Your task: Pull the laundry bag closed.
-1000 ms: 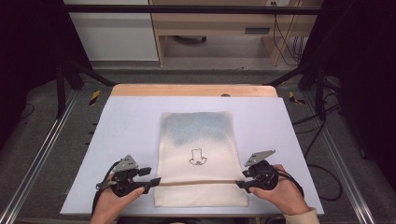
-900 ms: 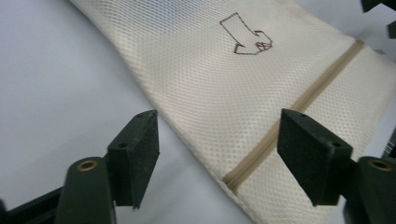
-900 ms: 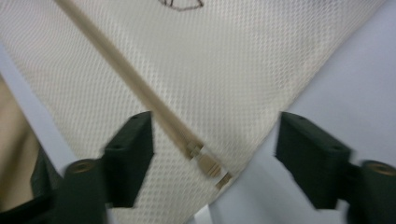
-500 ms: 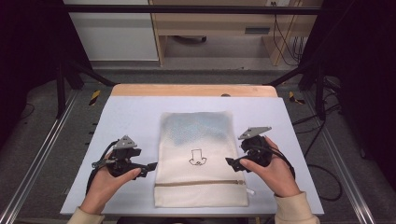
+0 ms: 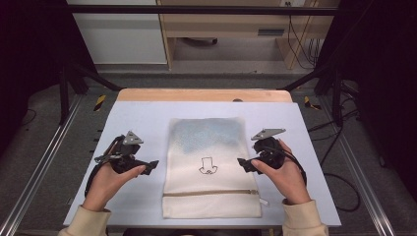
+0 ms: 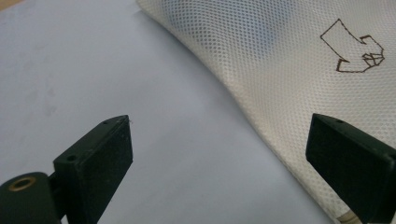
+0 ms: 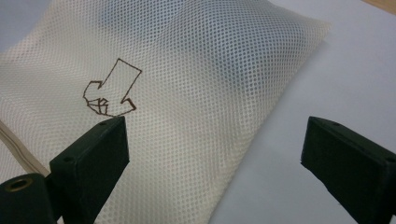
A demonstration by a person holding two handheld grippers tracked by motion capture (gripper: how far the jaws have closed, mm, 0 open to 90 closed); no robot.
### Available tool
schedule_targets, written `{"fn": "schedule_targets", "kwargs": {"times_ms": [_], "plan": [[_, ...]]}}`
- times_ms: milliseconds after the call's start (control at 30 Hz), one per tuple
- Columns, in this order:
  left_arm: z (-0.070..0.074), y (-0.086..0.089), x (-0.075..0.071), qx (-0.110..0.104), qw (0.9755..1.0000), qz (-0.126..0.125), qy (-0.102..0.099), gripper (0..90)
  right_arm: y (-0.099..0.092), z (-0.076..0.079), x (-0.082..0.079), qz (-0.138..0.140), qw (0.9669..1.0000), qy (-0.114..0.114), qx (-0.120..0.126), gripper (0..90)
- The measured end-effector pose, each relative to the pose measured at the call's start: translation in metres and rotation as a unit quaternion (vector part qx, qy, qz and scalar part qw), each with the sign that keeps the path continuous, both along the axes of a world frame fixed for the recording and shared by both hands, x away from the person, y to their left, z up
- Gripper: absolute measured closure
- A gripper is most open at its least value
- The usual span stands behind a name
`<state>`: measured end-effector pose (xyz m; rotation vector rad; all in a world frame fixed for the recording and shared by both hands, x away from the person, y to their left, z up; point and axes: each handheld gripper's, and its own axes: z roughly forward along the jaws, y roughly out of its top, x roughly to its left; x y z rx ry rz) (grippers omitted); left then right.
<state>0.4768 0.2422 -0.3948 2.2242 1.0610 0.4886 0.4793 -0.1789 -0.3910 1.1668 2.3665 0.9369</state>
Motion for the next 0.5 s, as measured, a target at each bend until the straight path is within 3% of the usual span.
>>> {"fn": "schedule_targets", "kwargs": {"times_ms": [200,267,333,500], "plan": [[-0.003,0.024,-0.002,-0.006,0.9998,0.020,0.001,4.9,-0.013,0.001,-0.002,-0.018,0.9998,-0.002,0.002,8.4],[-0.003,0.026,-0.003,-0.006,0.9998,0.020,0.000,4.6,-0.014,0.001,-0.002,-0.018,0.9998,-0.004,-0.001,7.9],[-0.004,0.032,-0.004,0.008,0.9999,0.015,0.000,4.6,-0.018,-0.001,-0.003,-0.024,0.9997,0.000,-0.001,7.5],[-0.006,0.038,-0.005,0.009,0.9997,0.023,-0.002,4.8,-0.022,-0.002,-0.002,-0.025,0.9997,0.002,-0.004,7.4]]}}
